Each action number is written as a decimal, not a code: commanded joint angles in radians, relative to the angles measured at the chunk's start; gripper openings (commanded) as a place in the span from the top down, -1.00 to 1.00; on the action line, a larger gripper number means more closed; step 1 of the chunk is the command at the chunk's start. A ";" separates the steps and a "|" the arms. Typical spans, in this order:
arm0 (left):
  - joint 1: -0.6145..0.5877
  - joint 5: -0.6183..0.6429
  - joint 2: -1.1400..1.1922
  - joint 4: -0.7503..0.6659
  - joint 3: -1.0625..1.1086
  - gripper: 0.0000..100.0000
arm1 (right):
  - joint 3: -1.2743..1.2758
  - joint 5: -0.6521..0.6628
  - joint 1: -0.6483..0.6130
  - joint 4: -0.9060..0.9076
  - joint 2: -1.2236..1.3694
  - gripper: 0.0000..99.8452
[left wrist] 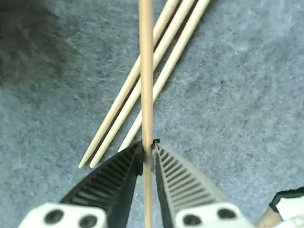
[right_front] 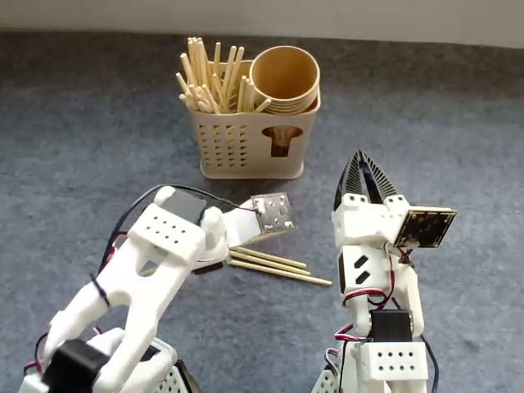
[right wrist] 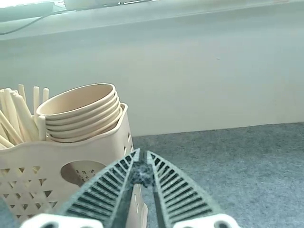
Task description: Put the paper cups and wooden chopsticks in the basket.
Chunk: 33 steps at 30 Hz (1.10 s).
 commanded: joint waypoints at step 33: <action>-0.176 0.669 -0.312 -0.377 -0.311 0.99 | -0.005 0.000 -0.010 -0.005 -0.016 0.98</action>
